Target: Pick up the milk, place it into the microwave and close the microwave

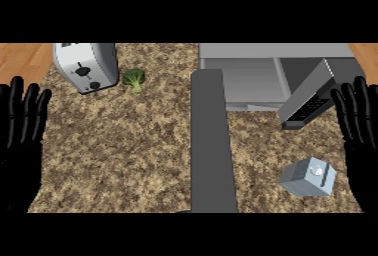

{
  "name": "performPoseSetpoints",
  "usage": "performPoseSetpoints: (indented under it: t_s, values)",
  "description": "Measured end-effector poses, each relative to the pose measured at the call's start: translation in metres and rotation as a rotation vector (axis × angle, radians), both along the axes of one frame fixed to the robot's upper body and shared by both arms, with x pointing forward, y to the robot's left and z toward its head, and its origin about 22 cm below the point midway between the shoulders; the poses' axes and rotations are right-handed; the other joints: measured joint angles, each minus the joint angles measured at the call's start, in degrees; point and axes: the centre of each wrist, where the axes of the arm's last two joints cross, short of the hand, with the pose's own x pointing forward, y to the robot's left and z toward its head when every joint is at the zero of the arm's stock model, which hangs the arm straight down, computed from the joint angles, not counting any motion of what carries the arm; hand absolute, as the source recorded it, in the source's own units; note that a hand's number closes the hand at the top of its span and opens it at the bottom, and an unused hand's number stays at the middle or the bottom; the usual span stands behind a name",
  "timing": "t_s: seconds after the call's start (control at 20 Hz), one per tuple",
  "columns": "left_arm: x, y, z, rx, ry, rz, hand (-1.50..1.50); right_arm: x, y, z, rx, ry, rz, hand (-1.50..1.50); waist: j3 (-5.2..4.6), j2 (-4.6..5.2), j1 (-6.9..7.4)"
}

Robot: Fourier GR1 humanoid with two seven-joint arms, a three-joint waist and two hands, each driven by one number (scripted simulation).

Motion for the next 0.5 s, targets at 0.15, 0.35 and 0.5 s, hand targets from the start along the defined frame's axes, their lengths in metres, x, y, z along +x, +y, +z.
performPoseSetpoints:
  t_s: [0.15, 0.35, 0.5]
  values:
    - [0.003, 0.002, -0.003, 0.019, 0.005, -0.031, -1.50, -0.003, -0.004, 0.002, 0.001, -0.003, -0.029, -1.50, -0.28, 0.00, 0.10]
    - [0.021, 0.008, -0.013, 0.020, 0.038, -0.088, -1.50, -0.006, -0.013, 0.006, 0.040, 0.028, -0.069, -1.50, -0.44, 0.04, -0.18]
    - [0.025, 0.005, -0.018, -0.014, 0.091, -0.089, -1.50, -0.016, -0.024, 0.012, 0.113, 0.075, -0.085, -1.50, -0.48, 0.00, -0.25]
